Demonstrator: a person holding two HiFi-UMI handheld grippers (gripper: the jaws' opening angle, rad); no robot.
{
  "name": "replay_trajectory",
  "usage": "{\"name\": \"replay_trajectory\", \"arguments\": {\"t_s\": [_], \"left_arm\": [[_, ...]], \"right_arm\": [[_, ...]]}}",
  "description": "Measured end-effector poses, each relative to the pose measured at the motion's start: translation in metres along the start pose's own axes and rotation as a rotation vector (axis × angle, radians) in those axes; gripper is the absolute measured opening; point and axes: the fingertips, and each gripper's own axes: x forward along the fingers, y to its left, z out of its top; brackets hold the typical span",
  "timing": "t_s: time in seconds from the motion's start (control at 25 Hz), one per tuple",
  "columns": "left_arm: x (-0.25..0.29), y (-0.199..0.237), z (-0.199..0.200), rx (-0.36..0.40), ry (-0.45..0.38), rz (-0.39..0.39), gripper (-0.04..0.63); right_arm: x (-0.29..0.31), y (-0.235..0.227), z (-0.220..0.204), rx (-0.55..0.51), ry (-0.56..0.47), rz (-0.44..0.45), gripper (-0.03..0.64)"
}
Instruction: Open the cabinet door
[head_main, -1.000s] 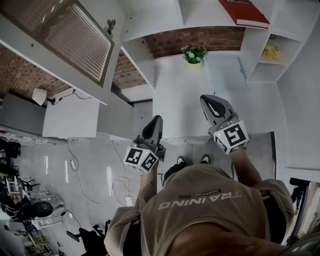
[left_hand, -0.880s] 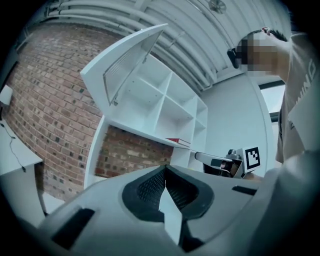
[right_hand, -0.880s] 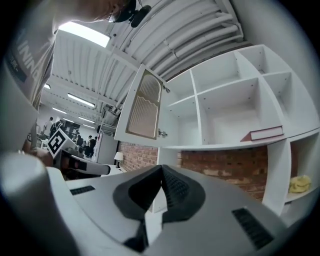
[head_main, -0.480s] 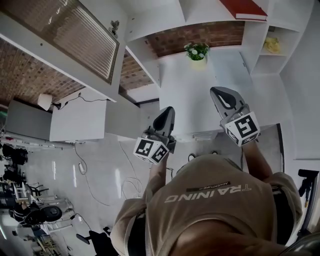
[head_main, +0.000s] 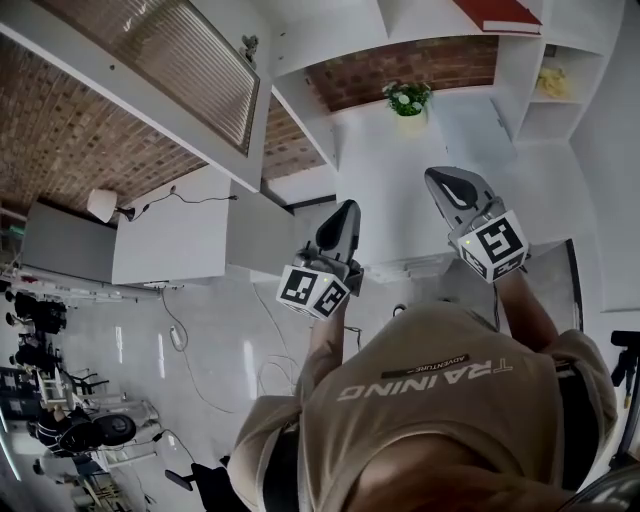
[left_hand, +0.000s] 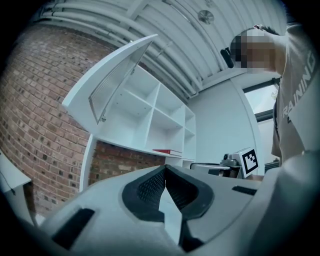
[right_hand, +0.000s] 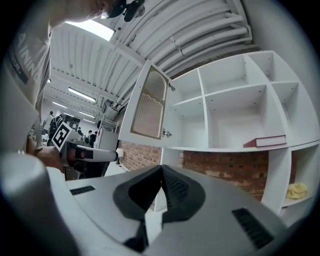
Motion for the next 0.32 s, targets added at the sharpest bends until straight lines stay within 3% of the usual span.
{"name": "replay_trajectory", "arguments": {"t_s": [0.32], "left_arm": [[-0.016, 0.007, -0.001, -0.004, 0.014, -0.002, 0.008]], "right_arm": [[0.007, -0.015, 0.029, -0.047, -0.056, -0.029, 0.014]]}}
